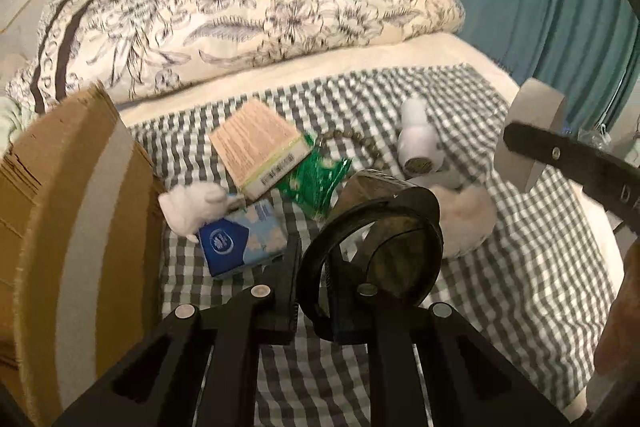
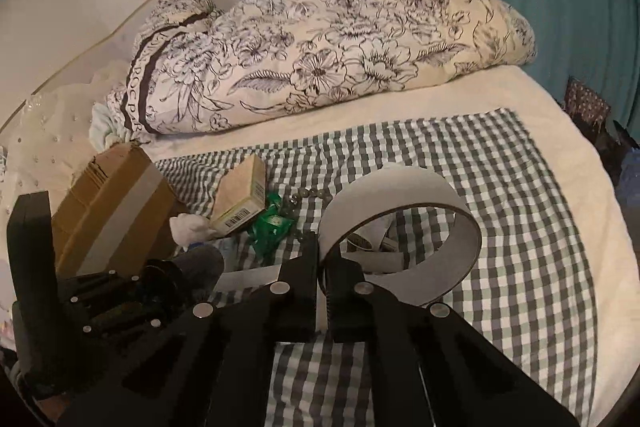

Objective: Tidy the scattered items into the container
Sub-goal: 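Grasp the black cup with the left gripper while the right gripper grasps the white tape roll, then carry the black cup and tape roll over the cardboard box with both grippers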

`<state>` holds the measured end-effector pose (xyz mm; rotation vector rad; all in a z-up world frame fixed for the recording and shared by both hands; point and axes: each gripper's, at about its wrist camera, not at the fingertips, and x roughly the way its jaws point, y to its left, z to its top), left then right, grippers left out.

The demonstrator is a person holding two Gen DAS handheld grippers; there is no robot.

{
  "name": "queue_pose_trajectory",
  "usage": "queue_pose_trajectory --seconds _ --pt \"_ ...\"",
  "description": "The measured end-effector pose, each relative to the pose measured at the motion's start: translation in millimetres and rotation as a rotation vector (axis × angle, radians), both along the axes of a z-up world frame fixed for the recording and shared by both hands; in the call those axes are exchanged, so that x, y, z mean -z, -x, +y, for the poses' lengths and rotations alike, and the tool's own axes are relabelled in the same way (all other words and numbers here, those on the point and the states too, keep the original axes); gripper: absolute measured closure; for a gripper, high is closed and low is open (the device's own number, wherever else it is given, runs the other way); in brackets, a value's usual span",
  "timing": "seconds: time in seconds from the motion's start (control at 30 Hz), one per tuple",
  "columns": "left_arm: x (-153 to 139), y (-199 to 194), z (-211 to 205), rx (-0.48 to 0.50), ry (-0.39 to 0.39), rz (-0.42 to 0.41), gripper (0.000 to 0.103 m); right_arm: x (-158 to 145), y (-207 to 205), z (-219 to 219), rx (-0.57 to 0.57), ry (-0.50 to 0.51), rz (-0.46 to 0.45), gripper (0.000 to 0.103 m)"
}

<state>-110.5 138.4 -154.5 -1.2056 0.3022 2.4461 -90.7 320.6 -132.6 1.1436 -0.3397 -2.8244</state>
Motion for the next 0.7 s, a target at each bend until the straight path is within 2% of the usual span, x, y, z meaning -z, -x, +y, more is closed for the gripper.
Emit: queue_pose_trajectory --seconds 0.47,0.7 --pt "-53.7 -19.0 -28.9 -0.003 -0.124 0.052 0.092 -52.0 -49.8 -25.5 0.056 -0.066 0.095 0.100" --pt "-77.4 -17.9 -51.5 -0.035 -0.144 0.077 0.091 -71.8 -58.9 -44.6 0.074 -0.081 0.143 0.100"
